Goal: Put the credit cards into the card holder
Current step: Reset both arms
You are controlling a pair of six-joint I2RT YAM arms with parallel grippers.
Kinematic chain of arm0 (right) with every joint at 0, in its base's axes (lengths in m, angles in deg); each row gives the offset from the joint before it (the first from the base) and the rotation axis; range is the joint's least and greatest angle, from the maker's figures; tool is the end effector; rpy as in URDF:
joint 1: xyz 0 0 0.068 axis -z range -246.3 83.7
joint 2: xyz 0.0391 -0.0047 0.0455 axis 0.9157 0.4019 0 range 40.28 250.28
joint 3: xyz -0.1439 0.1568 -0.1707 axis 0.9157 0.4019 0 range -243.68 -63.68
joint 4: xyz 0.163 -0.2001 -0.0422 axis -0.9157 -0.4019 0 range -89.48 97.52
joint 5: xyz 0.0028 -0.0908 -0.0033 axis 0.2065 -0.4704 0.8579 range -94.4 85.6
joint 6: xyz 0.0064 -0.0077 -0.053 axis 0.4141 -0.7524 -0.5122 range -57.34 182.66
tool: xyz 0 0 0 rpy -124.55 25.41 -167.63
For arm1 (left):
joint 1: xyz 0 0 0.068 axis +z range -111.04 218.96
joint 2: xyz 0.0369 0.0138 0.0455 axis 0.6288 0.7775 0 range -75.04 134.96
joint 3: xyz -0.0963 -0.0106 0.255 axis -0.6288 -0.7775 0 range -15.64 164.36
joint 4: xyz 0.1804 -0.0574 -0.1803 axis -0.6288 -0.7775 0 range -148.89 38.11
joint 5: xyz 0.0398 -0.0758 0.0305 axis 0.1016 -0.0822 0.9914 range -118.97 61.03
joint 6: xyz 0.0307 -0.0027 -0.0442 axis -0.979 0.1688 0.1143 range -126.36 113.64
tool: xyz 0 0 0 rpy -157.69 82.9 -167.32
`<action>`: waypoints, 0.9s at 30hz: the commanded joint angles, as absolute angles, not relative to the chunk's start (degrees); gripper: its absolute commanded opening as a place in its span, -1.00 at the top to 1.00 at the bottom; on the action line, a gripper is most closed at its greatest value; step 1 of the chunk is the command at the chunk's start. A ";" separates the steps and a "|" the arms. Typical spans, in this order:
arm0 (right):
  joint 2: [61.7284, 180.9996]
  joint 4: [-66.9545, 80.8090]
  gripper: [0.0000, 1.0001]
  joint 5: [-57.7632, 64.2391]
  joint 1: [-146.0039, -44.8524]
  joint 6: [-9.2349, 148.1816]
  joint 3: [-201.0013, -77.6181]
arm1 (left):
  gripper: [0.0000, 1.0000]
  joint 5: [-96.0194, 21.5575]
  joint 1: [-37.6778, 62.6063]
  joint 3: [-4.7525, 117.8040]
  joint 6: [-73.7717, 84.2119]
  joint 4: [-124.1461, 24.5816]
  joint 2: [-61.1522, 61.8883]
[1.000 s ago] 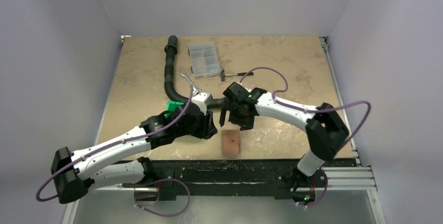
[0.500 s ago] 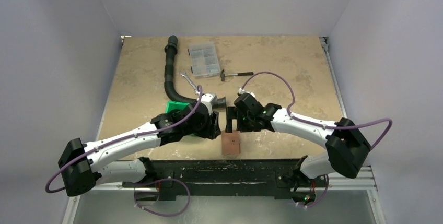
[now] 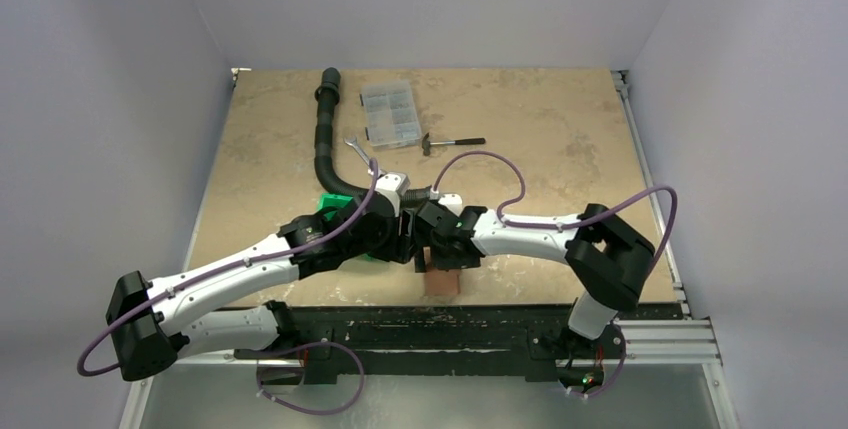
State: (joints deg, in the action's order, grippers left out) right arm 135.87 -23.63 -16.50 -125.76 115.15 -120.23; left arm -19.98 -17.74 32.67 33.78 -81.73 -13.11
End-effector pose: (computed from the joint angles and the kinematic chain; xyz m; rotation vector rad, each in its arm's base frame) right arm 0.1642 0.2639 0.1662 -0.1170 2.7634 0.2365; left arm 0.1294 -0.1868 0.2720 0.2668 2.3993 -0.6504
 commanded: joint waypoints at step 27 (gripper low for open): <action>131.09 -19.14 0.14 -26.46 -49.86 115.49 -112.57 | -0.10 -20.26 -17.68 37.28 32.77 -84.62 -14.15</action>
